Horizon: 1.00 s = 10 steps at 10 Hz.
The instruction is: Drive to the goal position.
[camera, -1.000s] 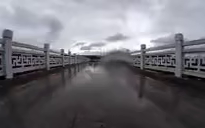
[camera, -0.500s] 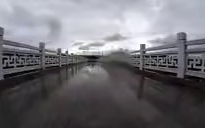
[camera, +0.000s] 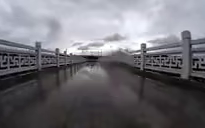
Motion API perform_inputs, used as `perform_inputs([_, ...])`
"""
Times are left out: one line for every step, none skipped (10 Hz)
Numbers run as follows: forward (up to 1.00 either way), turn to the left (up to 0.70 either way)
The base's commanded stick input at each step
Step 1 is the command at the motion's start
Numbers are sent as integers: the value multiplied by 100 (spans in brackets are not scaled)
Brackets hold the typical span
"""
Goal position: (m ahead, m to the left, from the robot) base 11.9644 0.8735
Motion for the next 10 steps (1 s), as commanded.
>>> perform_inputs([40,0])
perform_inputs([40,0])
perform_inputs([40,0])
perform_inputs([40,0])
perform_inputs([40,0])
perform_inputs([40,0])
perform_inputs([31,0])
perform_inputs([7,0])
perform_inputs([0,0])
perform_inputs([0,0])
